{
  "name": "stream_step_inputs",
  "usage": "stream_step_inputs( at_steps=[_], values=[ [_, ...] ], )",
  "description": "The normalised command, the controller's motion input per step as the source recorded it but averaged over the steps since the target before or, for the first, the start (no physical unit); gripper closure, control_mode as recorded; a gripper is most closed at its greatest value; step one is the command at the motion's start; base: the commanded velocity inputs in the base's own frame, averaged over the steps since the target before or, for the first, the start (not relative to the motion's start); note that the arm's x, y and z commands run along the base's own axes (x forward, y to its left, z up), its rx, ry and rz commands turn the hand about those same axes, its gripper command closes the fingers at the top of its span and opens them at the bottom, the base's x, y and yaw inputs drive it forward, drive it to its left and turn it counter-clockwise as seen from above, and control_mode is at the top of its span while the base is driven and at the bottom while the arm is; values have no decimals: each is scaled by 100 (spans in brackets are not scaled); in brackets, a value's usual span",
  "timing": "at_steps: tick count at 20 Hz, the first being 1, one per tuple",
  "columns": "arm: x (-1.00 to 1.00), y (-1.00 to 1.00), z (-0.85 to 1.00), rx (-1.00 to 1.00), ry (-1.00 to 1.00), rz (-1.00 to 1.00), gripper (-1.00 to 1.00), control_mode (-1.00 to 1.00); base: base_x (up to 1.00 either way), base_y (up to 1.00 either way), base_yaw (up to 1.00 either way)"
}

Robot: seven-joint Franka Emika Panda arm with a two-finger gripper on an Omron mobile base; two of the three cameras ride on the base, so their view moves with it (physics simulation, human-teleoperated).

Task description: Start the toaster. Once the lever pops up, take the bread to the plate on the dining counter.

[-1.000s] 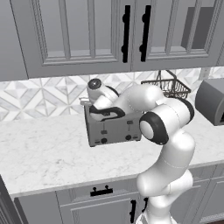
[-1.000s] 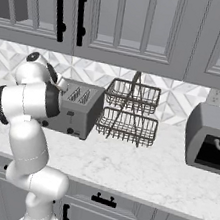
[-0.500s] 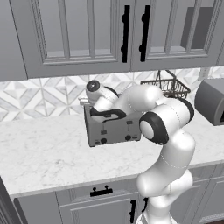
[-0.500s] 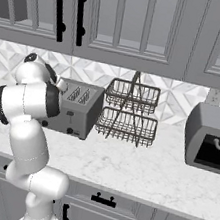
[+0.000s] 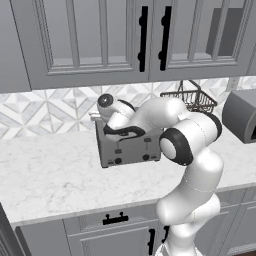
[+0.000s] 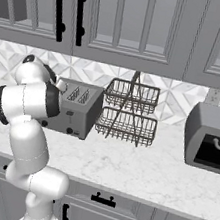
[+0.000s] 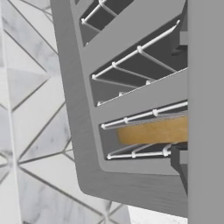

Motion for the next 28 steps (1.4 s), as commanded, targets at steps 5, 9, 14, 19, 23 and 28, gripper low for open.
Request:
stream_step_inputs(
  at_steps=[5,9,14,19,23,28],
  values=[
    [0,46,0,-4,-1,0,100,-100,0,0,0],
    [0,37,0,-3,0,0,100,-100,0,0,0],
    [0,38,0,-5,0,3,100,-100,0,0,0],
    [0,44,0,-7,0,6,100,-100,0,0,0],
    [0,33,1,-10,0,9,100,-100,0,0,0],
    [-1,13,0,-6,0,8,100,-100,0,0,0]
  ],
)
